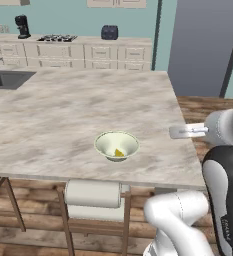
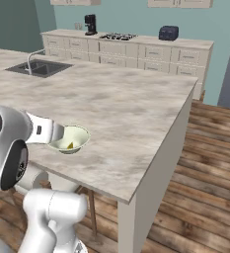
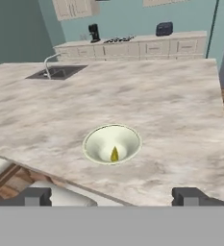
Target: There is a bowl on the dining counter. Grab a lemon wedge from the fridge and place it in the bowl. Then get the liquor bottle and glass cup from the cabinet and place them next to the bowl.
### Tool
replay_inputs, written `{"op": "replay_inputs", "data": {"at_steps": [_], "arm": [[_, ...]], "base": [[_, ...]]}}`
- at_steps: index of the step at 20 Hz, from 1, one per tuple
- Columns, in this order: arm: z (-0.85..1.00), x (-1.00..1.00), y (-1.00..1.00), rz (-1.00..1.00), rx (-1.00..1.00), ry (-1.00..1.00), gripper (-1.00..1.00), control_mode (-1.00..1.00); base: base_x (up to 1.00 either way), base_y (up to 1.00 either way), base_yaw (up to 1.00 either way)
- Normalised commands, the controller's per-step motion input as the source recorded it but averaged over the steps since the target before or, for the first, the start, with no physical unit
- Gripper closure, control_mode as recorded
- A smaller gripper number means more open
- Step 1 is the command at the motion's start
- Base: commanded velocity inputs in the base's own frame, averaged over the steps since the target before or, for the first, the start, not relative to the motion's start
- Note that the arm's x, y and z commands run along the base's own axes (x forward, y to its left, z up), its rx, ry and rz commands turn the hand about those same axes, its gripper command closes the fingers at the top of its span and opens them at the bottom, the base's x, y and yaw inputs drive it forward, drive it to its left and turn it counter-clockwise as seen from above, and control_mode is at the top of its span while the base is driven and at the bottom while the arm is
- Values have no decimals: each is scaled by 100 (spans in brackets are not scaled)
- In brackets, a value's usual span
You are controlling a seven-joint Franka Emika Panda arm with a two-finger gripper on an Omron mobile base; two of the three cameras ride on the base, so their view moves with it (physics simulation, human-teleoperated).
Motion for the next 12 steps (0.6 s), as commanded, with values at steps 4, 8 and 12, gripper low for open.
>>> {"op": "replay_inputs", "data": {"at_steps": [4, 8, 12], "arm": [[0, 0, 0, 0, 0, 0, -100, 100], [0, 0, 0, 0, 0, 0, -100, 100], [0, 0, 0, 0, 0, 0, -100, 100]], "base": [[-34, 0, -41], [-18, 1, -61], [-21, 0, -69]]}}
